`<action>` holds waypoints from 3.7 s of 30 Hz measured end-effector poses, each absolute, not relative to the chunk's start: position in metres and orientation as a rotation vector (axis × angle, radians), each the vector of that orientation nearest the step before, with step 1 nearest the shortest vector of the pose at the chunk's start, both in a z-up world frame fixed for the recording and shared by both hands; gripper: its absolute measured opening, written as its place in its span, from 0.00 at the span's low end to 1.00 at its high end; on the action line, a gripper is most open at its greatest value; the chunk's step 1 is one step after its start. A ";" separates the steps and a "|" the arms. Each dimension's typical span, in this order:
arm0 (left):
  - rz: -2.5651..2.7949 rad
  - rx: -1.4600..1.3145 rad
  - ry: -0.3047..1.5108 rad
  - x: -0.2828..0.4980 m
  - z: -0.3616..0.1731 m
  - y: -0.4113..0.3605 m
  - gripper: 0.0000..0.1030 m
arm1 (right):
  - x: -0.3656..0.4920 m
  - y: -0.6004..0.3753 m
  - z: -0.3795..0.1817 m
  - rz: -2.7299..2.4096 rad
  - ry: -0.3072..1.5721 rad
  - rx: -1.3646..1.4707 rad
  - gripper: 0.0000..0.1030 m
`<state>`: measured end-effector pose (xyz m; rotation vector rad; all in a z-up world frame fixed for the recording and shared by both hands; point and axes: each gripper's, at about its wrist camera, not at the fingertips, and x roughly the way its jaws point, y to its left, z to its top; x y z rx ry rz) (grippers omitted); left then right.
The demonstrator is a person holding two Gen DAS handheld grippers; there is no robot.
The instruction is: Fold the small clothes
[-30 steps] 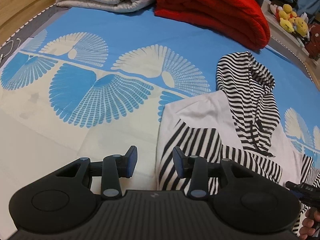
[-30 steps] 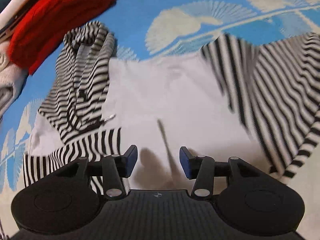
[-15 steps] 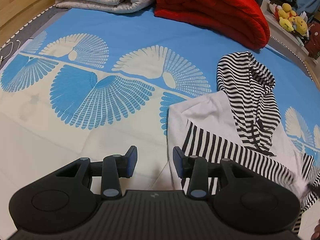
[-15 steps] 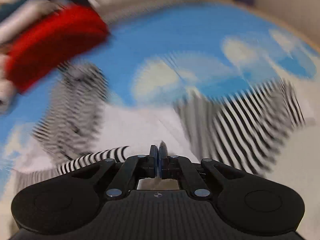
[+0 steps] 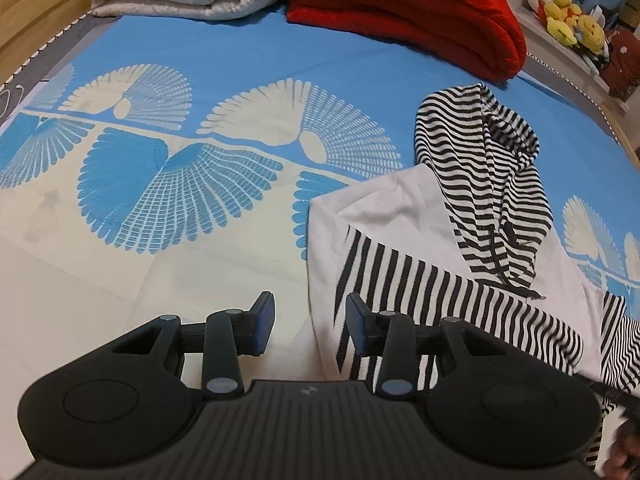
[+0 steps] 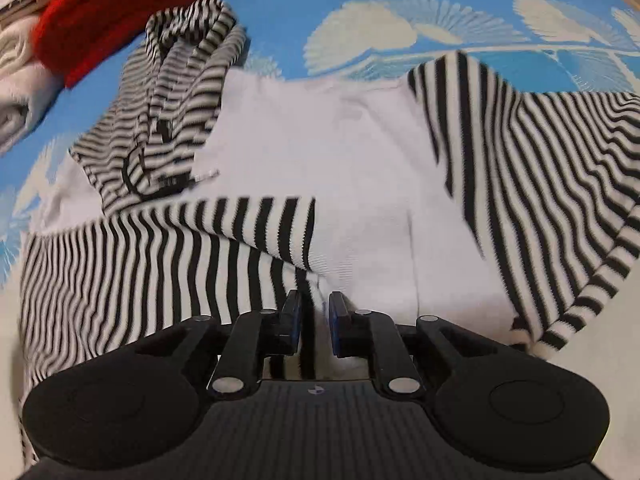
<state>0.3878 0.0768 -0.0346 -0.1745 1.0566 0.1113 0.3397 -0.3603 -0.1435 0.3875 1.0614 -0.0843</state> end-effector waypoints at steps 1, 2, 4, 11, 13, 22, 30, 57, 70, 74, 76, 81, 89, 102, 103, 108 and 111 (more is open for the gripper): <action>0.111 -0.171 1.058 0.388 -0.035 0.076 0.42 | 0.336 -0.363 -0.133 -0.089 1.020 0.376 0.15; 0.111 -0.168 1.060 0.389 -0.036 0.075 0.42 | 0.334 -0.366 -0.121 -0.088 0.956 0.368 0.15; 0.110 -0.163 1.063 0.389 -0.038 0.072 0.42 | 0.326 -0.383 -0.102 -0.101 0.855 0.377 0.15; 0.058 -0.100 1.075 0.385 -0.046 0.045 0.42 | 0.291 -0.496 -0.087 -0.414 0.592 0.548 0.00; 0.009 -0.085 1.099 0.383 -0.054 0.029 0.42 | 0.272 -0.530 -0.090 -0.502 0.547 0.601 0.00; -0.222 0.033 1.114 0.358 -0.062 -0.045 0.42 | 0.236 -0.632 -0.163 -0.715 0.618 1.032 0.33; -0.258 0.099 1.131 0.351 -0.073 -0.064 0.42 | 0.241 -0.656 -0.196 -0.729 0.582 1.157 0.34; -0.099 -0.100 1.054 0.352 -0.024 0.041 0.42 | 0.310 -0.246 -0.017 0.293 0.479 0.280 0.01; -0.060 -0.180 1.026 0.354 -0.007 0.076 0.42 | 0.301 -0.137 -0.048 0.532 0.968 -0.018 0.28; -0.041 -0.190 1.037 0.356 -0.012 0.079 0.42 | 0.301 -0.190 -0.017 0.367 0.860 0.096 0.38; -0.034 -0.206 1.048 0.356 -0.015 0.081 0.42 | 0.301 -0.223 -0.018 0.252 0.810 0.170 0.38; -0.041 -0.248 1.089 0.362 -0.027 0.080 0.42 | 0.326 -0.296 -0.044 -0.019 0.895 0.396 0.39; -0.061 -0.204 1.138 0.370 -0.047 0.044 0.42 | 0.351 -0.332 -0.088 -0.024 1.027 0.525 0.39; -0.109 -0.122 1.154 0.373 -0.057 0.008 0.42 | 0.345 -0.322 -0.118 -0.079 1.111 0.470 0.39; -0.115 -0.110 1.162 0.372 -0.061 0.004 0.42 | 0.344 -0.320 -0.115 -0.064 1.099 0.450 0.42; -0.147 -0.051 1.216 0.366 -0.084 -0.017 0.42 | 0.345 -0.323 -0.140 -0.086 1.200 0.447 0.43; -0.149 -0.015 1.241 0.364 -0.098 -0.025 0.43 | 0.343 -0.322 -0.143 -0.071 1.198 0.408 0.36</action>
